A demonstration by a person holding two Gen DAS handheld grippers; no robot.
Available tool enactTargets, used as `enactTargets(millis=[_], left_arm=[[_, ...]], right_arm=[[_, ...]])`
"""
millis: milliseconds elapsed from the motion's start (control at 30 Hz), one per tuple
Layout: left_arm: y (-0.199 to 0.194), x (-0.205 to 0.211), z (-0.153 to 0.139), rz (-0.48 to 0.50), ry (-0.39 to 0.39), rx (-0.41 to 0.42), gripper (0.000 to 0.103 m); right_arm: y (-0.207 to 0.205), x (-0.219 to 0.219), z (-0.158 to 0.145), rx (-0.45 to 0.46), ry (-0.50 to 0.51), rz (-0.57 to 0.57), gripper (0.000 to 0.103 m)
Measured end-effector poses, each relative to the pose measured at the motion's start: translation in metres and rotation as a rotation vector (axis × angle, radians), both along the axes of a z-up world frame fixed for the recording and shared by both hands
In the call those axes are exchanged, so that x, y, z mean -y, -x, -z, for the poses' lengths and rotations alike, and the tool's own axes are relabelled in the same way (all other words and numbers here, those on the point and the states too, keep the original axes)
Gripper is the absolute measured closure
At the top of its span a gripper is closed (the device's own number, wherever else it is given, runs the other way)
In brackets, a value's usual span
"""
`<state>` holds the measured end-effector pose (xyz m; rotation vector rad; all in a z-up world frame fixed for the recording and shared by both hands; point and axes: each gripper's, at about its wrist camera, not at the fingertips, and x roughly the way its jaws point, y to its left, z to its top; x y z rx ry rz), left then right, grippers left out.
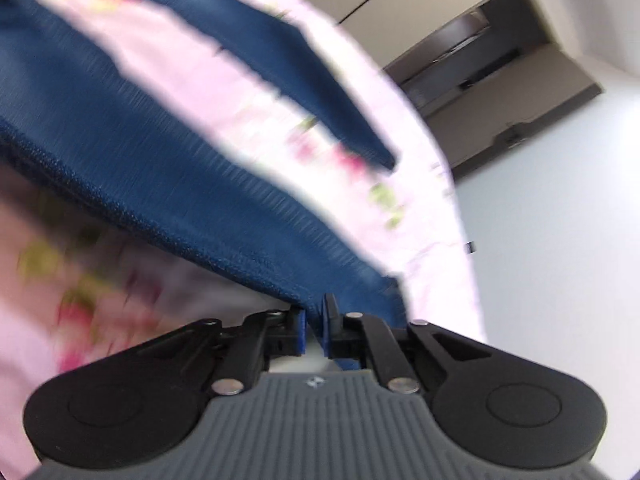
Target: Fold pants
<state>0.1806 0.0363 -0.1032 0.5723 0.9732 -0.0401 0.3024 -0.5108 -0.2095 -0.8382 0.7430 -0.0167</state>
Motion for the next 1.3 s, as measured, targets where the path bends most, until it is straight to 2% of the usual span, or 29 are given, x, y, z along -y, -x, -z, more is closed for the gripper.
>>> enactTargets(millis=[33, 167, 267, 367, 467, 600, 700, 833, 967, 1067, 1133, 1300], left_arm=[[-0.005, -0.002, -0.012, -0.004, 0.008, 0.039, 0.097], [-0.032, -0.015, -0.058, 0.002, 0.026, 0.11, 0.097], [-0.074, -0.024, -0.086, 0.009, 0.025, 0.142, 0.097], [-0.125, -0.038, -0.104, 0.026, 0.023, 0.108, 0.097], [-0.188, -0.056, -0.101, 0.037, 0.008, 0.036, 0.098], [-0.267, -0.074, -0.072, 0.019, -0.027, 0.015, 0.097], [-0.304, -0.082, -0.039, -0.002, -0.04, -0.014, 0.097], [-0.332, -0.094, 0.003, -0.01, -0.038, -0.093, 0.097], [-0.336, -0.113, 0.033, -0.049, 0.041, -0.141, 0.097], [-0.331, -0.119, 0.043, -0.096, 0.113, -0.157, 0.097], [-0.329, -0.122, 0.043, -0.099, 0.126, -0.157, 0.097], [-0.337, -0.122, 0.023, -0.128, 0.18, -0.11, 0.097]], right_arm=[[-0.007, -0.002, -0.011, 0.021, -0.002, 0.011, 0.103], [-0.042, -0.011, -0.063, 0.089, -0.046, 0.064, 0.103], [-0.08, -0.022, -0.097, 0.119, -0.04, 0.079, 0.103], [-0.12, -0.035, -0.117, 0.117, -0.013, 0.077, 0.103], [-0.163, -0.051, -0.127, 0.086, 0.0, 0.082, 0.103], [-0.237, -0.074, -0.113, 0.04, 0.035, 0.091, 0.103], [-0.289, -0.093, -0.093, 0.013, 0.064, 0.097, 0.103], [-0.343, -0.118, -0.055, -0.02, 0.126, 0.085, 0.103], [-0.378, -0.136, -0.025, -0.042, 0.169, 0.065, 0.103], [-0.398, -0.143, -0.008, -0.053, 0.188, 0.056, 0.103], [-0.407, -0.147, 0.001, -0.066, 0.2, 0.051, 0.103], [-0.416, -0.15, 0.005, -0.041, 0.212, 0.05, 0.103]])
